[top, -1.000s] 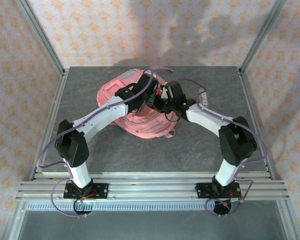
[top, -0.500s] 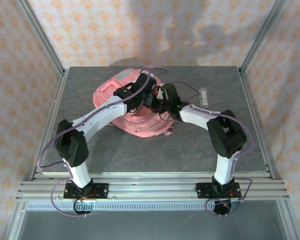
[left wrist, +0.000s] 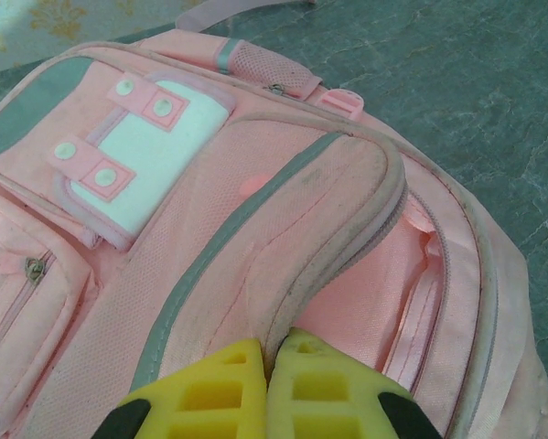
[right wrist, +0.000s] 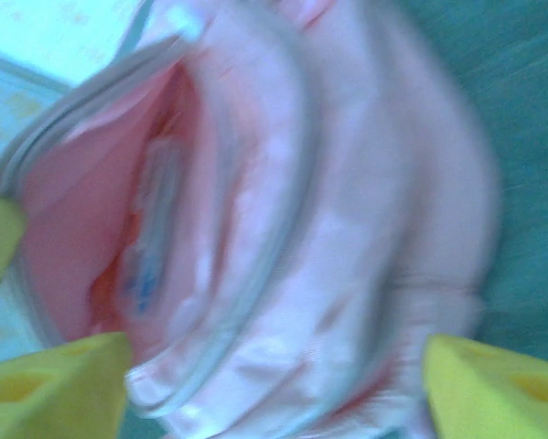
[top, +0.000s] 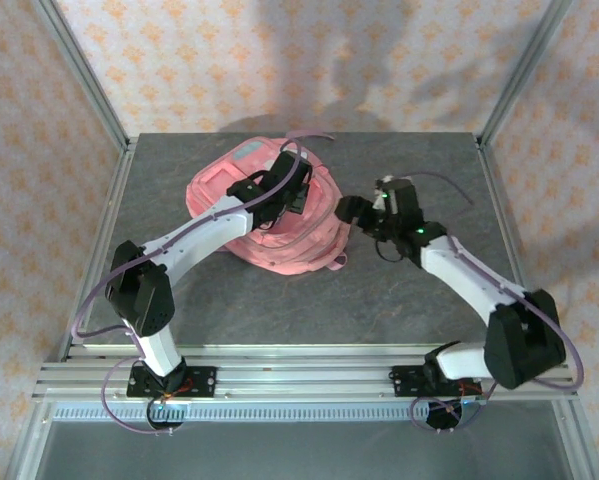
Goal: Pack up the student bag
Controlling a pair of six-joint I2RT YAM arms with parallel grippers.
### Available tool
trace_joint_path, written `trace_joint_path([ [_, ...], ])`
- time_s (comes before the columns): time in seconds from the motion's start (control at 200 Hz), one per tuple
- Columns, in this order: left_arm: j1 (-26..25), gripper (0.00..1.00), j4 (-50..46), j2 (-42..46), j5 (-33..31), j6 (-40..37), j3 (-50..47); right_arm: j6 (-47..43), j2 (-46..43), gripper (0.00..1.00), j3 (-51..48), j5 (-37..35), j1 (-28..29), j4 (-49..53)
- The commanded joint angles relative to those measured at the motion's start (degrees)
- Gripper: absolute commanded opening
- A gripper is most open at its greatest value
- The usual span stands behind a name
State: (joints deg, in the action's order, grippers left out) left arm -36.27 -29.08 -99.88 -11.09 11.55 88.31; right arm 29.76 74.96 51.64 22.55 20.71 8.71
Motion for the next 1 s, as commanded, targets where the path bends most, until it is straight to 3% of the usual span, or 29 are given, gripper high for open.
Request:
trace_joint_path([
  [0.0,0.1,0.0,2.8,2.8,-0.7,1.0,0.0,-3.0,-2.0,0.93,0.0,-14.9,-5.0,9.3],
  [0.09,0.1,0.0,2.7,2.6,-0.5,1.2,0.1,-3.5,2.0,0.94,2.4,-21.6,-10.1,11.8],
  [0.21,0.1,0.0,2.6,2.4,-0.4,1.5,0.3,-4.4,11.8,0.95,7.3,-22.3,-15.0,10.8],
  [0.596,0.1,0.0,2.5,2.6,0.0,2.3,-0.2,-11.1,38.5,0.94,27.0,-19.7,-17.4,8.4],
  [0.771,0.1,0.0,2.5,2.6,0.2,2.3,-0.4,-12.8,44.0,0.87,32.8,-20.1,-17.5,12.4],
  [0.996,0.1,0.0,3.0,2.5,0.3,2.5,-0.7,-12.4,43.1,0.73,28.7,-17.3,-16.5,12.2],
])
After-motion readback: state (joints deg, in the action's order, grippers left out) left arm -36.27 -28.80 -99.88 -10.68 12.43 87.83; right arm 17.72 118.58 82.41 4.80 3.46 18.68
